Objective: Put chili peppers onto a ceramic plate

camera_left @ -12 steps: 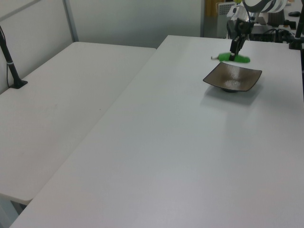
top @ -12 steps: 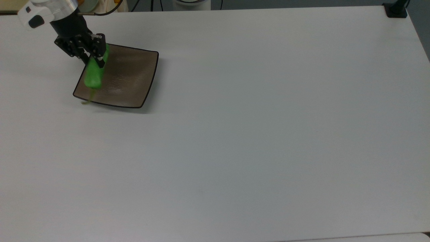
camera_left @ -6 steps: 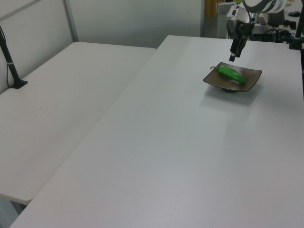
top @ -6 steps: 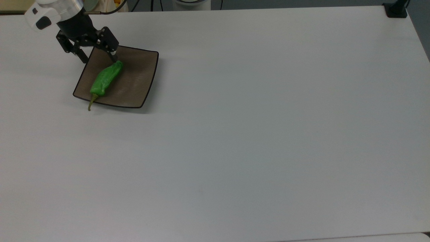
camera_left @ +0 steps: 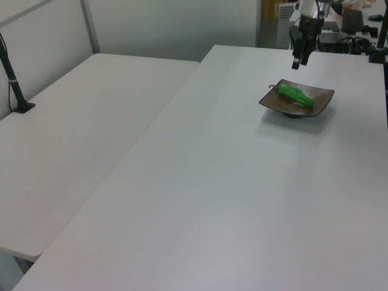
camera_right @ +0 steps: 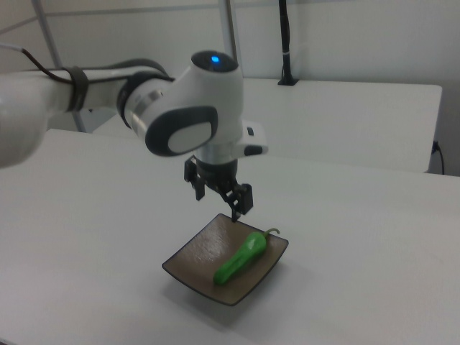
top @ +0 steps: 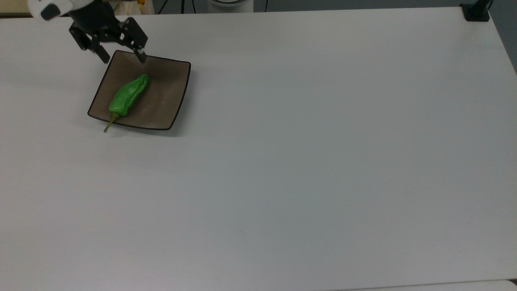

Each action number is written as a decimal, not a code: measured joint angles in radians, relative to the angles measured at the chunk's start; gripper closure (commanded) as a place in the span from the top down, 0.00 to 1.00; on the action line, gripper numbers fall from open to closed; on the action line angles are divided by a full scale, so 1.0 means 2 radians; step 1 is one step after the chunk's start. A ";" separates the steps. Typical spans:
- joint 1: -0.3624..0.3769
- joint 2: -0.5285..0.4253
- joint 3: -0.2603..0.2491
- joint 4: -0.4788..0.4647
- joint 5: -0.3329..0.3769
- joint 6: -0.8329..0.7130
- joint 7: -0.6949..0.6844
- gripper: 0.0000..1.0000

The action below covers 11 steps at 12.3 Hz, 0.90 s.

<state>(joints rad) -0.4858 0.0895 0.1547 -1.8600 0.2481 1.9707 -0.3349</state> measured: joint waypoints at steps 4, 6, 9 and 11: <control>0.025 -0.026 0.001 0.041 -0.034 -0.076 0.036 1.00; 0.055 -0.026 0.001 0.042 -0.067 -0.076 0.074 1.00; 0.114 -0.027 0.002 0.047 -0.098 -0.076 0.134 1.00; 0.142 -0.027 0.002 0.049 -0.102 -0.076 0.158 1.00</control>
<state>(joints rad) -0.2016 0.0348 0.1596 -1.7614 0.0446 1.8181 -0.0190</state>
